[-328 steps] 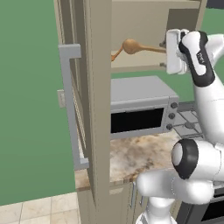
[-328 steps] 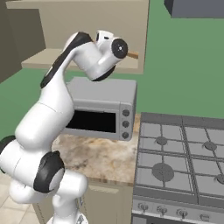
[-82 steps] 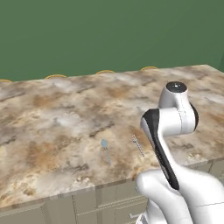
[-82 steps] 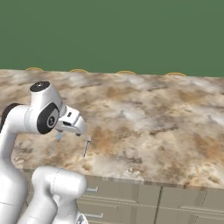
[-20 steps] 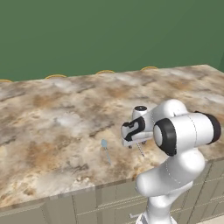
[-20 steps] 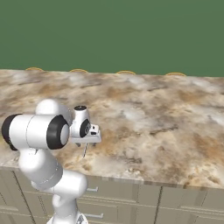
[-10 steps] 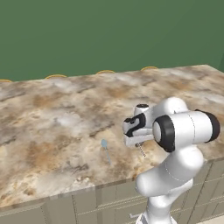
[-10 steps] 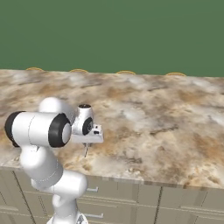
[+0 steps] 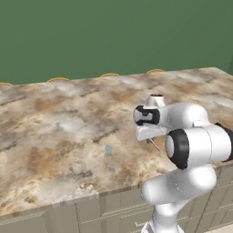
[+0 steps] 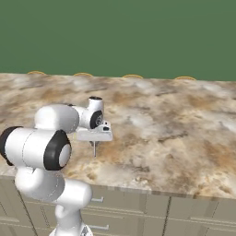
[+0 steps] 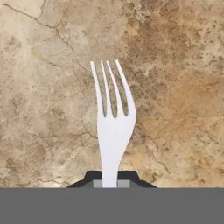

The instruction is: Organize the utensils by type. Pick up the wooden spoons from the counter and place them in the open cabinet. Then pick up the metallic utensils from the counter and place them in the open drawer.

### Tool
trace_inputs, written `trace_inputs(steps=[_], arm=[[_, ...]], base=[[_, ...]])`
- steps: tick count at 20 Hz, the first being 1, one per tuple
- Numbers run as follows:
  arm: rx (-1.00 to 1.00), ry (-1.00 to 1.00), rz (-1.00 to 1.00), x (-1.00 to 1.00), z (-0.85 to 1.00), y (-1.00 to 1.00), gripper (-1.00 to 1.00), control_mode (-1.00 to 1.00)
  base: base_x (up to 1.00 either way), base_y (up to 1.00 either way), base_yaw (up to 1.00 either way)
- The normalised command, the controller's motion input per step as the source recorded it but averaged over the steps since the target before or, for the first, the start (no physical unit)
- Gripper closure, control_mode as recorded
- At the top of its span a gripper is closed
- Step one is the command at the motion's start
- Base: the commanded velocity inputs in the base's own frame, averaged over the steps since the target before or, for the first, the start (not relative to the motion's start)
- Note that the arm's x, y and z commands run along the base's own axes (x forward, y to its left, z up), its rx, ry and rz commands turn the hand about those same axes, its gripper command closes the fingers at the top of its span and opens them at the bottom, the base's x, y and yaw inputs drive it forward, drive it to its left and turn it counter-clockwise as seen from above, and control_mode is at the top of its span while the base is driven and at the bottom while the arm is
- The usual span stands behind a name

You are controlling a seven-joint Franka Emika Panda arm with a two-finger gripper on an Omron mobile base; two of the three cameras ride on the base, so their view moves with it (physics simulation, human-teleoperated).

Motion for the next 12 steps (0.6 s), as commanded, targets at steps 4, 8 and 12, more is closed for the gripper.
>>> trace_inputs(steps=[4, 8, 12], arm=[[0.0, -0.13, 0.2, -0.48, 0.72, 0.0, 1.0, -1.0], [-0.01, -0.2, 0.27, -0.56, 0.67, 0.0, 1.0, -1.0], [0.0, -0.2, 0.34, -0.56, 0.54, 0.0, 1.0, -1.0]], base=[[0.0, 0.0, 0.0], [0.0, 0.0, 0.0], [0.0, 0.0, 0.0]])
